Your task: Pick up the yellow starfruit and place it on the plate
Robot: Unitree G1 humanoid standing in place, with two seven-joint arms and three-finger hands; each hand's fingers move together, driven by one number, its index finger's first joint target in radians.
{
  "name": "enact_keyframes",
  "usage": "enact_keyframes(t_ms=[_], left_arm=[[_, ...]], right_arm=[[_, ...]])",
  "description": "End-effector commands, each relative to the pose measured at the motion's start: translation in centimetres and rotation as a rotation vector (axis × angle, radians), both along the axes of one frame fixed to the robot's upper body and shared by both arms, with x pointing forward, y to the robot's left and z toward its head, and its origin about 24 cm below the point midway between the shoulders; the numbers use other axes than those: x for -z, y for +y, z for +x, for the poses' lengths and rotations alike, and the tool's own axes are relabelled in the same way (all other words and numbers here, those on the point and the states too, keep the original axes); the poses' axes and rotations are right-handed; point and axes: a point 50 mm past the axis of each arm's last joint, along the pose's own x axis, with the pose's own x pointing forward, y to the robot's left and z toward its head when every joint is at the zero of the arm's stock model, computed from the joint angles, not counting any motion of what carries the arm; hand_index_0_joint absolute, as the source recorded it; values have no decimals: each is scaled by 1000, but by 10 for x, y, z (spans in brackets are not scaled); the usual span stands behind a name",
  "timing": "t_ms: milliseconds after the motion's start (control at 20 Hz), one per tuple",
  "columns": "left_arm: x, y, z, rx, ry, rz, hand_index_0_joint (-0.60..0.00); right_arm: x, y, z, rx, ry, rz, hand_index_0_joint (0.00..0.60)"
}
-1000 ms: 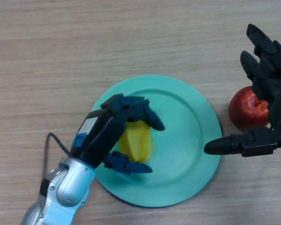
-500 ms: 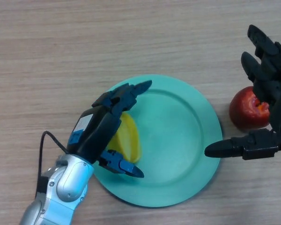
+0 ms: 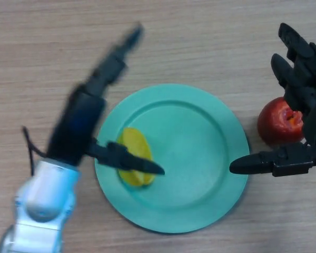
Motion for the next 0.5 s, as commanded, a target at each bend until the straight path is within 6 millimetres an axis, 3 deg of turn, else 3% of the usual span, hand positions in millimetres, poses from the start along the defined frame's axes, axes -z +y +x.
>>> enact_keyframes(t_ms=[50, 300, 500], left_arm=[[-27, 21, -12, -34, -118, -41, 0], [-36, 62, -28, -39, -100, -230, 0], [-23, 70, -26, -82, -28, -197, 0]], right_arm=[[-27, -4, -7, 1, -192, -16, 0], [-24, -8, -5, 10, -193, -15, 0], [-25, -10, -4, 25, -223, -28, 0]])
